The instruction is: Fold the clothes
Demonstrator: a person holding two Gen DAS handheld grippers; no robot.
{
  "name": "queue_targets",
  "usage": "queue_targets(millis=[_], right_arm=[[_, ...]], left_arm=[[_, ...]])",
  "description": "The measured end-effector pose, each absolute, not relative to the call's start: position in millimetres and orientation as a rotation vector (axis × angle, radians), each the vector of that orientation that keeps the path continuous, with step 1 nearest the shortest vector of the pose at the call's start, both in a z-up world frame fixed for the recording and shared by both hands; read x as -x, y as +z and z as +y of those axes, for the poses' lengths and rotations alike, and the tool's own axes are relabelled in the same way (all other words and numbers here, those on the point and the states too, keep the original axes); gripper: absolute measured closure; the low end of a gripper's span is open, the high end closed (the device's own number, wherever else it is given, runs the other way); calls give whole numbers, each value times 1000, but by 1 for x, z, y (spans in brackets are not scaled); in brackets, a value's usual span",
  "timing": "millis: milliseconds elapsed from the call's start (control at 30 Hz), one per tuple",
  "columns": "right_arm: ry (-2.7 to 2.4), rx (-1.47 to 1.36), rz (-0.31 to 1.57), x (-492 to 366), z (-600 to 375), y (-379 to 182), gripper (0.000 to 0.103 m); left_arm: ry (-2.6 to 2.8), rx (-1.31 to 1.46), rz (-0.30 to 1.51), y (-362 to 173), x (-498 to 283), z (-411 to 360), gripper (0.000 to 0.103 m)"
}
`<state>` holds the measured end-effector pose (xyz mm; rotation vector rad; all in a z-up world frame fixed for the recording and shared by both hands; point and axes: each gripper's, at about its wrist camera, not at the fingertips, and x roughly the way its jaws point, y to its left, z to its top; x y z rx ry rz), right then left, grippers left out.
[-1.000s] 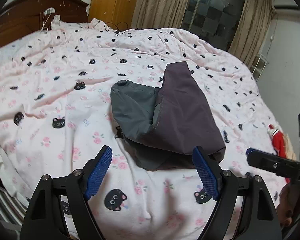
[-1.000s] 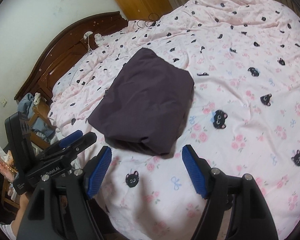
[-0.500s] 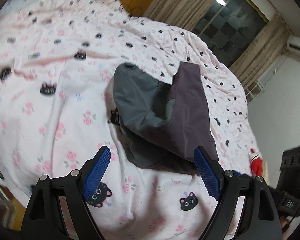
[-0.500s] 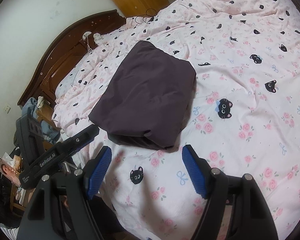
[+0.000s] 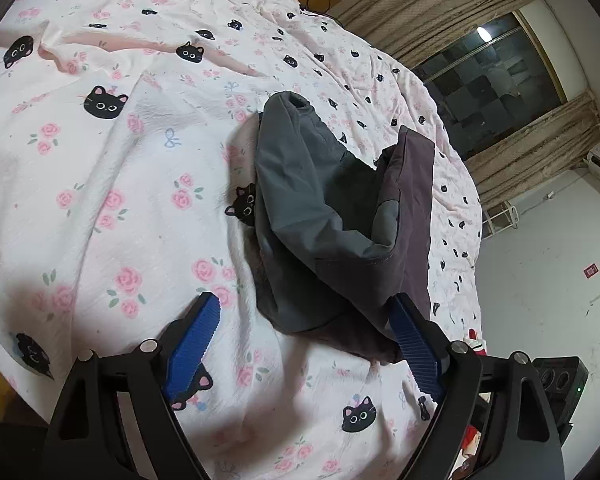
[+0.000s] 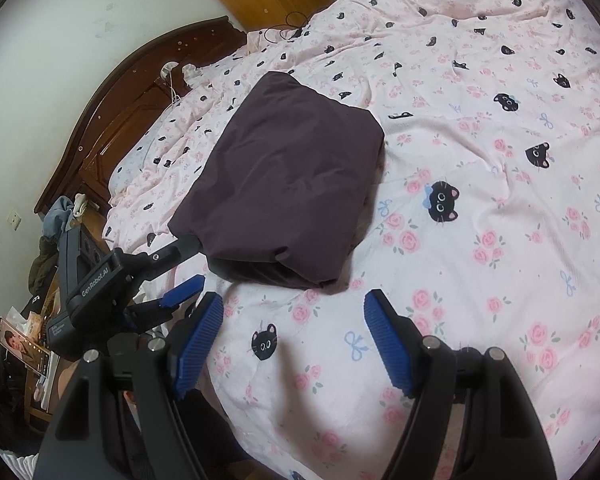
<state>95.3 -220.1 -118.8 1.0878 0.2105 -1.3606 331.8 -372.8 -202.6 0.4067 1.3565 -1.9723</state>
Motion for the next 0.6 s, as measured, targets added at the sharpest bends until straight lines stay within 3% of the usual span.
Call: queue_targets(millis=[433,600], right_arm=[[-1373,-1111,206,-89,-213,-124,28],[-1376,-1124,208,-87,-210,-127,28]], left_arm=[[-1950,-327,1464,-208,-331,-387,19],[-1931,-302,1496,-210,-328,-395,12]])
